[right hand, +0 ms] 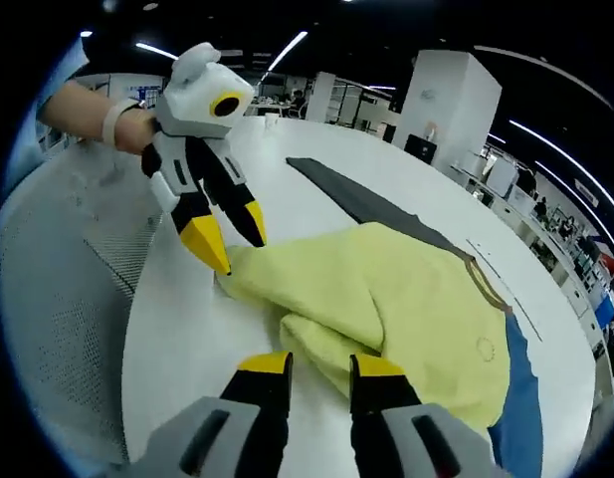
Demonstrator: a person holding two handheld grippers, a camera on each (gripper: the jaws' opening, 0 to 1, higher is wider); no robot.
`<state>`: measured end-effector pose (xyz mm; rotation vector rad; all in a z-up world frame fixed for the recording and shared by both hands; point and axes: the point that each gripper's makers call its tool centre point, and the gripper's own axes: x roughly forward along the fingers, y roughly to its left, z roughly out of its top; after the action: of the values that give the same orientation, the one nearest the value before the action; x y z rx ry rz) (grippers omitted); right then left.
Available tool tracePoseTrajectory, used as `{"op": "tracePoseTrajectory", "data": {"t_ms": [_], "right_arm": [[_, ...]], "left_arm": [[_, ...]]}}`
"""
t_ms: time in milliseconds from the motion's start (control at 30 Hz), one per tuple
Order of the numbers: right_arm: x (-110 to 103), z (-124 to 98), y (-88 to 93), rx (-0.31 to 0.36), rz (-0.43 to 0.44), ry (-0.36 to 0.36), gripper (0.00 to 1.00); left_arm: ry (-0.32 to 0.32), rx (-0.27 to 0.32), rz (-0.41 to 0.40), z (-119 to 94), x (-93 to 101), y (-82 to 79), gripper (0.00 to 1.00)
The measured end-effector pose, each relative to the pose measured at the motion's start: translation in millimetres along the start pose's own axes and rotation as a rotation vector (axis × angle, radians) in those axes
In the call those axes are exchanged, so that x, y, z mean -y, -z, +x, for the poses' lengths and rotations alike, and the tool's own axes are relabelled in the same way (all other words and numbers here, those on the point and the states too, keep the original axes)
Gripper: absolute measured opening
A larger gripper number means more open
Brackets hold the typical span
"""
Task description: Fold the garment on the visible template until the final outline fits inside the template.
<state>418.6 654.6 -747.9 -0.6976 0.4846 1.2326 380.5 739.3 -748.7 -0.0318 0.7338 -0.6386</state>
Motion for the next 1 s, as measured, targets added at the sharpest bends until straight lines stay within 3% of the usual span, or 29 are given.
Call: {"op": "tracePoseTrajectory", "data": {"t_ms": [167, 267, 400, 567, 767, 867, 1000], "right_arm": [[7.7, 5.5, 7.7, -0.026, -0.019, 0.029, 0.08], [13.1, 4.0, 6.8, -0.019, 0.024, 0.043, 0.00], [21.4, -4.5, 0.3, 0.014, 0.066, 0.057, 0.00], [37.7, -21.0, -11.8, 0.062, 0.103, 0.083, 0.00], [75.4, -36.5, -22.7, 0.122, 0.217, 0.130, 0.00], [96.3, -38.7, -26.0, 0.151, 0.296, 0.137, 0.00], [124.7, -33.9, -28.8, 0.144, 0.324, 0.133, 0.00]], "left_arm": [[-0.023, -0.004, -0.026, 3.8, -6.4, 6.0, 0.20], [-0.020, -0.001, -0.041, 3.9, -5.4, 5.7, 0.10], [-0.020, 0.016, -0.090, 1.6, -7.9, 0.2, 0.00], [-0.013, 0.073, -0.137, -8.6, -12.9, -19.6, 0.00], [-0.018, 0.157, -0.198, -23.1, -33.7, -56.1, 0.00], [-0.030, 0.172, -0.198, -23.3, -46.9, -71.7, 0.00], [-0.047, 0.161, -0.200, -16.7, -70.7, -86.9, 0.00]]}}
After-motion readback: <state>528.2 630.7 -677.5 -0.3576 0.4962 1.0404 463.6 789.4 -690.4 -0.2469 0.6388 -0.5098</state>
